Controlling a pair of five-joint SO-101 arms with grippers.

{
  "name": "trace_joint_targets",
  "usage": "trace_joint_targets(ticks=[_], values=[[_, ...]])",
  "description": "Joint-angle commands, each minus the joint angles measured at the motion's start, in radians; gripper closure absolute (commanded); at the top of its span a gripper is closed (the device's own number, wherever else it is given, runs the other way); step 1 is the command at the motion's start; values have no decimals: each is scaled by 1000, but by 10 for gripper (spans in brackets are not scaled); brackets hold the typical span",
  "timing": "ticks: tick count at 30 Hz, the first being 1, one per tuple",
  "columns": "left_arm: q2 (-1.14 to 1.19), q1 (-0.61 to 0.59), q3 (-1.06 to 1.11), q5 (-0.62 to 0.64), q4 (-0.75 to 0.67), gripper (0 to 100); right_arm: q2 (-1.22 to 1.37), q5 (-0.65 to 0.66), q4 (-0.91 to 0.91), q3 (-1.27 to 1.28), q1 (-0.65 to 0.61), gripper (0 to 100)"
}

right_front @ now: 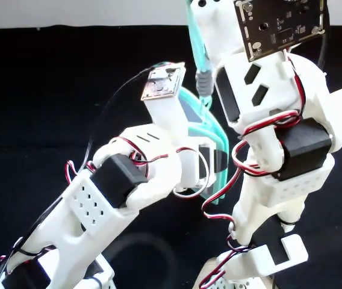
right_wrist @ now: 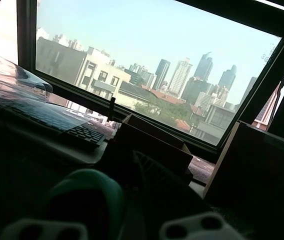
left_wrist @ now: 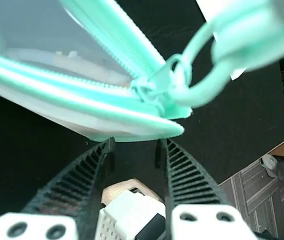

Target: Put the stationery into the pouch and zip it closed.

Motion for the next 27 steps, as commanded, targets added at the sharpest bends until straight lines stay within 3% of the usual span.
trace_joint_targets(ticks=[1, 12, 20, 27], values=[[-10, -59, -12, 0, -25, 848, -41, 5, 2, -4, -7, 988], [-2, 33, -226, 6, 77, 848, -38, 5, 2, 1, -8, 988], [1, 19, -222, 6, 29, 848, -41, 5, 48, -7, -10, 988], [1, -68, -220, 3, -2, 848, -97, 11, -42, -50, -10, 988]])
